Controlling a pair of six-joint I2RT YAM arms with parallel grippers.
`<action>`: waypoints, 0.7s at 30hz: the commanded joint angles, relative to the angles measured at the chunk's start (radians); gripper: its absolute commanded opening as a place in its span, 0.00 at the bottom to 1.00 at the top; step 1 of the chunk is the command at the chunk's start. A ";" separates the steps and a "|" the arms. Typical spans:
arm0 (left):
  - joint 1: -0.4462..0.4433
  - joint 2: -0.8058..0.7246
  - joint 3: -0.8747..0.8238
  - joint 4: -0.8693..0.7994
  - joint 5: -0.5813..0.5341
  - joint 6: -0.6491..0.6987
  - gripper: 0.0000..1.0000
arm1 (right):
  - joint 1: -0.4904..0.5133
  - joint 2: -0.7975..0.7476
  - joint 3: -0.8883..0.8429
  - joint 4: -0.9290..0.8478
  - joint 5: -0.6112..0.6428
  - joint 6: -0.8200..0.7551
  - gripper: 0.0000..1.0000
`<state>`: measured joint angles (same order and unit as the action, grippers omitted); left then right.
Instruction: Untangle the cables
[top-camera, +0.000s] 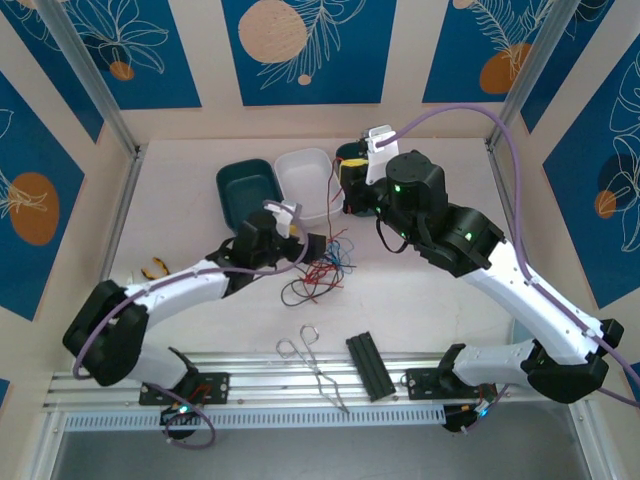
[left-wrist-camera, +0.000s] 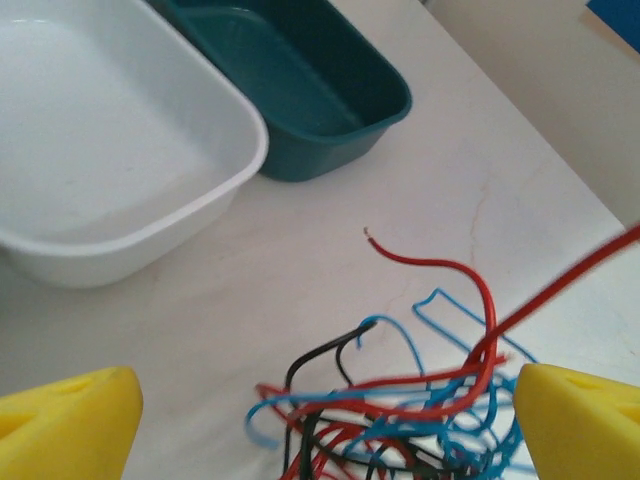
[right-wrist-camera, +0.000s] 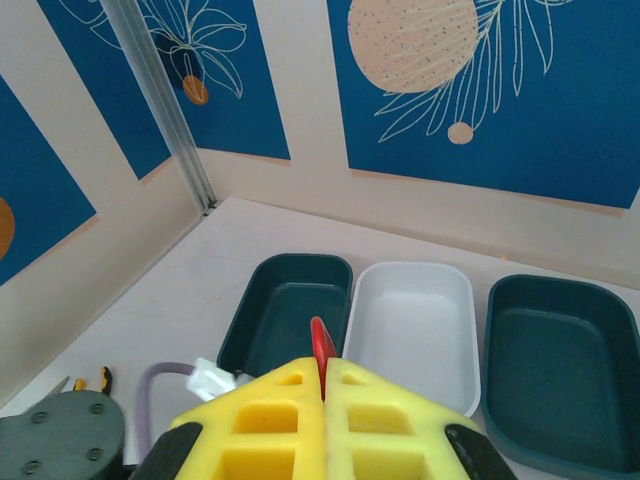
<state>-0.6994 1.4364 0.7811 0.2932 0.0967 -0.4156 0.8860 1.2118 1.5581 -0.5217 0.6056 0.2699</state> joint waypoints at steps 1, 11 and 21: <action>-0.033 0.071 0.050 0.084 0.065 0.016 0.95 | 0.016 -0.035 0.041 0.015 0.033 -0.012 0.00; -0.062 0.212 0.095 0.076 0.141 -0.008 0.61 | 0.025 -0.045 0.074 0.007 0.101 -0.063 0.00; -0.066 0.269 0.044 0.094 0.201 -0.052 0.52 | 0.009 -0.007 0.203 0.062 0.210 -0.243 0.00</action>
<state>-0.7551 1.6745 0.8471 0.3775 0.2516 -0.4438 0.9028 1.1973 1.7096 -0.5369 0.7536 0.1120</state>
